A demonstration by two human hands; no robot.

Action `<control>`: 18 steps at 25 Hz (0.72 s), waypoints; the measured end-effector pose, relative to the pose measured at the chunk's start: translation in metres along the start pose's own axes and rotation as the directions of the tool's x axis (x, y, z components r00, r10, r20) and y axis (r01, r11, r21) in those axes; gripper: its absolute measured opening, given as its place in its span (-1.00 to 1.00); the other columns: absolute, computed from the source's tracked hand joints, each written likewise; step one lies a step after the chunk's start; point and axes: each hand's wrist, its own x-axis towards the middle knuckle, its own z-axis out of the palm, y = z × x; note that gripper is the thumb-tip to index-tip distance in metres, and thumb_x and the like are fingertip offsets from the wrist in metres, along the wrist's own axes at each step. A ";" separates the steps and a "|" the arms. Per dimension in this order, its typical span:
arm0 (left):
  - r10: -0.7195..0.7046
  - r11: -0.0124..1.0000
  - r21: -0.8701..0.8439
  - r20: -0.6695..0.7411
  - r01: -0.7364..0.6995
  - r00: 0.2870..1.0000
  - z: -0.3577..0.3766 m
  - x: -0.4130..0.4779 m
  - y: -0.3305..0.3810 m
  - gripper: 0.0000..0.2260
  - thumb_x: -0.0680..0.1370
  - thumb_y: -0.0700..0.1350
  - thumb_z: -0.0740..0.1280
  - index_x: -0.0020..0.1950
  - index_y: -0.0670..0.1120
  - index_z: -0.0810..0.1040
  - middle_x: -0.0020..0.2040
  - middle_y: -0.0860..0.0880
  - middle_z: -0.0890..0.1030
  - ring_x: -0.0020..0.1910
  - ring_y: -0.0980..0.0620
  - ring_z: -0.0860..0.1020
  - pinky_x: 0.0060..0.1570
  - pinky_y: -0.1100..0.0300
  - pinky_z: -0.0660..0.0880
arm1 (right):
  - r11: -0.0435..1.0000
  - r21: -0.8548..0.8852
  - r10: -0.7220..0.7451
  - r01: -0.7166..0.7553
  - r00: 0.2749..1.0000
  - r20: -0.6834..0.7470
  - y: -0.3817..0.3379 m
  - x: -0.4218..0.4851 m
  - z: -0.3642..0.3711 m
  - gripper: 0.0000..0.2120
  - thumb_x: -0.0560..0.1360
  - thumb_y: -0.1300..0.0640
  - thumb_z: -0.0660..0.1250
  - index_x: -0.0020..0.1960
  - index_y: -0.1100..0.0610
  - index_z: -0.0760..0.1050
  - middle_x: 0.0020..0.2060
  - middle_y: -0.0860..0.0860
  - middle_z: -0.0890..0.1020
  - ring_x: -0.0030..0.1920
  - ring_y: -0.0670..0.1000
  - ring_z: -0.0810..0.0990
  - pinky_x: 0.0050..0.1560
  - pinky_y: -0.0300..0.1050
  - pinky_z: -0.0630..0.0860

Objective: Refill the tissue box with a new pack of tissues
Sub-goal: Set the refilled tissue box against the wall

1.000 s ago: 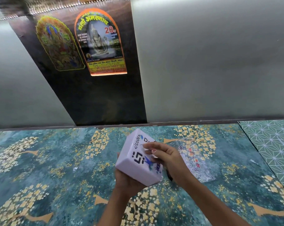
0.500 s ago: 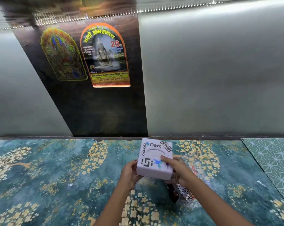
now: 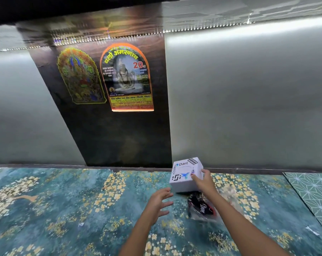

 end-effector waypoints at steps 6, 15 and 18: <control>-0.001 0.929 0.363 0.189 -0.069 0.982 0.032 -0.013 -0.015 -0.78 0.52 -0.10 0.21 0.12 0.15 0.46 -0.03 0.11 0.50 -0.10 0.08 0.48 -0.19 0.19 0.36 | 0.675 -0.641 -0.365 0.366 0.920 0.141 0.029 -0.022 -0.005 -0.75 0.33 0.14 0.41 -0.30 0.08 0.31 -0.18 0.09 0.50 -0.17 0.09 0.50 -0.41 -0.24 0.28; 0.006 0.927 0.373 0.086 -0.038 0.996 0.026 -0.009 -0.014 -0.88 0.54 -0.07 0.17 0.04 0.07 0.46 0.02 0.06 0.52 -0.18 0.11 0.50 -0.26 0.22 0.35 | 0.545 -0.701 -0.064 0.461 0.856 0.513 0.025 0.000 -0.009 -0.28 0.26 0.05 0.41 0.36 0.05 0.21 0.33 0.08 0.35 0.24 0.12 0.43 0.19 0.04 0.48; 0.006 0.934 0.356 0.061 -0.027 0.998 0.028 -0.009 -0.013 -0.86 0.54 -0.07 0.18 0.07 0.05 0.45 0.09 0.02 0.51 -0.20 0.11 0.52 -0.24 0.21 0.36 | 0.408 -0.711 0.023 0.572 0.773 0.635 0.018 0.001 -0.004 -0.15 0.29 0.05 0.44 0.45 0.02 0.06 0.39 0.10 0.29 0.35 0.12 0.32 0.32 0.04 0.38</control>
